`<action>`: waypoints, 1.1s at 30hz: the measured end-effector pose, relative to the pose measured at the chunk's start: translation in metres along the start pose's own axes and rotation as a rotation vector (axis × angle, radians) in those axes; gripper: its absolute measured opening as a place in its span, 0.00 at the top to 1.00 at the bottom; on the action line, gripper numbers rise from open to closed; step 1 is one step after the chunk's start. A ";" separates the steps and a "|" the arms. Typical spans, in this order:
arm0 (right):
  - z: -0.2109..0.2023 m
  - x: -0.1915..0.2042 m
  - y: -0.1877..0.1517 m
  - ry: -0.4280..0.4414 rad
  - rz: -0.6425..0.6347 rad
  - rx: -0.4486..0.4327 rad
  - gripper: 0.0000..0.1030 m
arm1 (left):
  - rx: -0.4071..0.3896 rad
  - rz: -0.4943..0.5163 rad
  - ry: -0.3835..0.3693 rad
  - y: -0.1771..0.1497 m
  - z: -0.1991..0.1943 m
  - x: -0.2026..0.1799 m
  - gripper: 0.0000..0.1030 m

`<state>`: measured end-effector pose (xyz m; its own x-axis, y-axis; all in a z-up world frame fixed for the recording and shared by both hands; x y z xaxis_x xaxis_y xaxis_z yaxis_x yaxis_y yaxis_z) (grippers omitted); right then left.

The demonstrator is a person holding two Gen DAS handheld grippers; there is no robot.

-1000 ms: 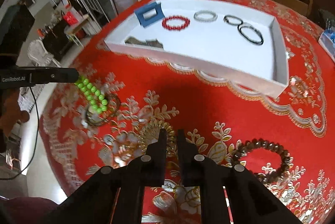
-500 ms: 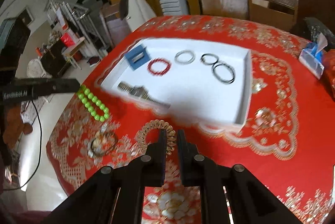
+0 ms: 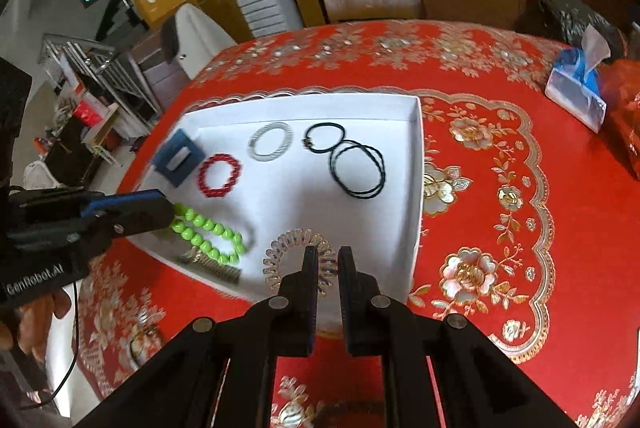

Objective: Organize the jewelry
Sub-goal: 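Lower the green bracelet into the tray and open the left tool while the right tool releases the coil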

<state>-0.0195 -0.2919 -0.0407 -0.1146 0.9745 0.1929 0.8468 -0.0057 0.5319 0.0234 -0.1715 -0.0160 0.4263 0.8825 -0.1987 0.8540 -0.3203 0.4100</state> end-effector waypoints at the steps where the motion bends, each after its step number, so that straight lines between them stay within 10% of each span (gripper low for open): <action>1: 0.006 -0.002 0.002 -0.003 0.005 0.010 0.91 | 0.006 0.002 0.005 0.002 0.007 0.001 0.93; 23: 0.104 0.010 0.048 -0.045 -0.057 0.123 0.91 | 0.102 -0.157 0.073 -0.001 0.068 0.096 0.93; 27: 0.102 0.011 0.050 -0.060 -0.064 0.118 0.49 | 0.113 -0.172 0.087 -0.003 0.070 0.098 0.81; 29: 0.096 0.013 0.050 -0.056 -0.061 0.095 0.49 | 0.105 -0.200 0.075 -0.003 0.068 0.099 0.54; 33: 0.080 0.016 0.046 -0.036 -0.041 0.070 0.49 | 0.091 -0.228 0.076 -0.006 0.060 0.100 0.53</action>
<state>0.0592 -0.2590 -0.0790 -0.1318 0.9811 0.1414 0.8761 0.0486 0.4796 0.0789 -0.1025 -0.0915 0.1987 0.9577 -0.2083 0.9503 -0.1363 0.2798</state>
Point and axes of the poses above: each gripper's, at about its wrist camera, not at the fingertips, and z roughly the way its jaws point, x to its left, y to its top, the point moved 7 cm from there along z, roughly the way its jaws point, and after that the axes turned 7 degrees about -z, right-handed, at the moved point
